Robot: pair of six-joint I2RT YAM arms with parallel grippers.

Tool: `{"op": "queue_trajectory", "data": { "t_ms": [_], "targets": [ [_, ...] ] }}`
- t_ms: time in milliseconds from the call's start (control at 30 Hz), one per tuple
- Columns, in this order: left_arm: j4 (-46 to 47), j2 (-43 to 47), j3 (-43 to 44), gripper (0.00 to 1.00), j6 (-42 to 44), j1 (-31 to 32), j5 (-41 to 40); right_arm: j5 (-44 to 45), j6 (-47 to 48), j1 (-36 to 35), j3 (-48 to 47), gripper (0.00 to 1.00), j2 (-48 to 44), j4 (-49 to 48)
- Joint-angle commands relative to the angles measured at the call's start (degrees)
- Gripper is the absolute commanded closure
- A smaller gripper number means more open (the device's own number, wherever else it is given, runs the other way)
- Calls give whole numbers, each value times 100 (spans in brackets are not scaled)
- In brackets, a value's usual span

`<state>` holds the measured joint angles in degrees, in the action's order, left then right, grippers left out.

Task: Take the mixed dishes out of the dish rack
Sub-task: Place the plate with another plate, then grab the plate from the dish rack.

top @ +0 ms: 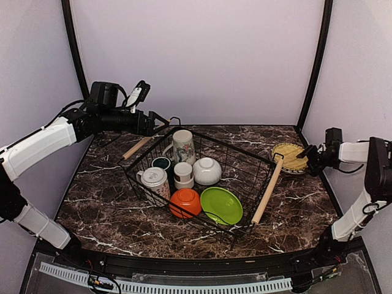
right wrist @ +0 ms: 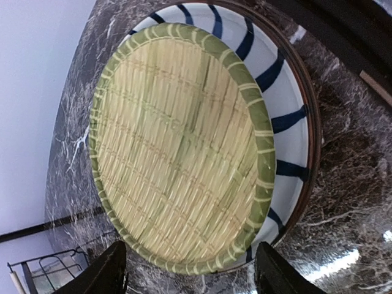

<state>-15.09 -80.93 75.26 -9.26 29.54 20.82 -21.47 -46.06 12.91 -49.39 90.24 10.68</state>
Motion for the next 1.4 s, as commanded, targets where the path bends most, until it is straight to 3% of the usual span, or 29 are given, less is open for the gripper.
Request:
{"op": "queue_trajectory", "data": {
  "t_ms": [0,233,533,700,967,1367],
  "targets": [
    [-57,68,59,1,-15,43,107,517,525,6,-133,28,-595,596],
    [-48,69,59,1,-36,43,128,778,1661,10,-656,3,-1275,1529],
    [-23,68,45,1,-63,43,156,-523,2714,-290,-801,1,-2606,1215],
    [-19,37,41,1,-65,43,151,-872,3362,-1121,-1123,1,-3033,1178],
    [-27,-2,33,1,-55,43,112,-1090,3817,-2610,-1596,1,-2766,1728],
    [-28,-46,41,1,-59,43,124,40,4570,-4808,-2408,1,-1405,3289]
  ]
}}
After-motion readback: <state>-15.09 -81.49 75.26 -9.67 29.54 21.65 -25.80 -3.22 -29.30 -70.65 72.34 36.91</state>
